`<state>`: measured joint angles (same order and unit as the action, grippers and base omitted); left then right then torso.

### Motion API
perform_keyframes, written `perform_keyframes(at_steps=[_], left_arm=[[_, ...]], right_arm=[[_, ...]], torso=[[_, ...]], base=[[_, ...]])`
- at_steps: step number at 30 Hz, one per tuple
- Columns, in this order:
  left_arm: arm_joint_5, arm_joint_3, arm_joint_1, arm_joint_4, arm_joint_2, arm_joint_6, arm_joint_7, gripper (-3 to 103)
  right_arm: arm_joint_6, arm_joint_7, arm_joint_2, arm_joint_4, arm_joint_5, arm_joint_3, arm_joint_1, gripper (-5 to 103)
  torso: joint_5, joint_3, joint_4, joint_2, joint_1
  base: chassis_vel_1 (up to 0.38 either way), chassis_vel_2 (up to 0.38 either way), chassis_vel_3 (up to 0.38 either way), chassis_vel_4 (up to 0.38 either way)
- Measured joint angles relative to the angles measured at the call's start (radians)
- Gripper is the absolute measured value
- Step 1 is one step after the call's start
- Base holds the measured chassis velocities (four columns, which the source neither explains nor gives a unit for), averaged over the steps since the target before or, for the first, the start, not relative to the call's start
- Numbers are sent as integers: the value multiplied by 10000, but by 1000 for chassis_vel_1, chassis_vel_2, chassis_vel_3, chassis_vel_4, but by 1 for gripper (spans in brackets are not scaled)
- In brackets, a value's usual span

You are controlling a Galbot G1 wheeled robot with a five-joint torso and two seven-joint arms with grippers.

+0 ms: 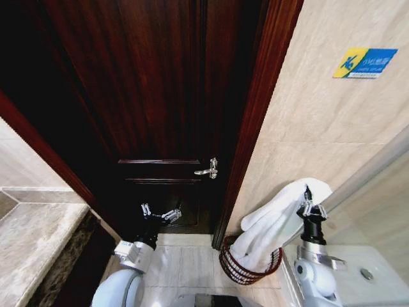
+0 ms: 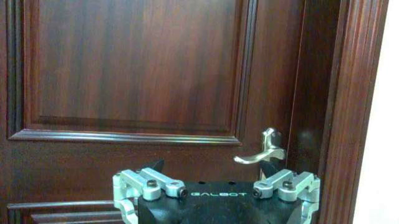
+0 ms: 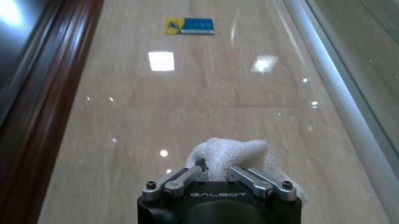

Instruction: Discard the used towel into the hamper.

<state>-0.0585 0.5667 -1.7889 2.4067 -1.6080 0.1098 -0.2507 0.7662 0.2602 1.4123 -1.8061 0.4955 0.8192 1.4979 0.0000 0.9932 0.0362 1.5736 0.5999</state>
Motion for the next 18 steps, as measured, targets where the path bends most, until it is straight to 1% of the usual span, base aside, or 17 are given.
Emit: perform_keyframes(at_steps=[12, 18], left_arm=[[0, 0, 0, 0, 0, 0, 0, 100], [0, 0, 0, 0, 0, -1, 0, 100]], right_arm=[[410, -3, 9, 870, -13, -41, -142, 5], [563, -46, 2, 1629, -136, -153, -376, 5]], torso=[[0, 0, -1, 0, 0], [0, 0, 0, 0, 1]], base=[[0, 0, 0, 0], [0, 0, 0, 0]])
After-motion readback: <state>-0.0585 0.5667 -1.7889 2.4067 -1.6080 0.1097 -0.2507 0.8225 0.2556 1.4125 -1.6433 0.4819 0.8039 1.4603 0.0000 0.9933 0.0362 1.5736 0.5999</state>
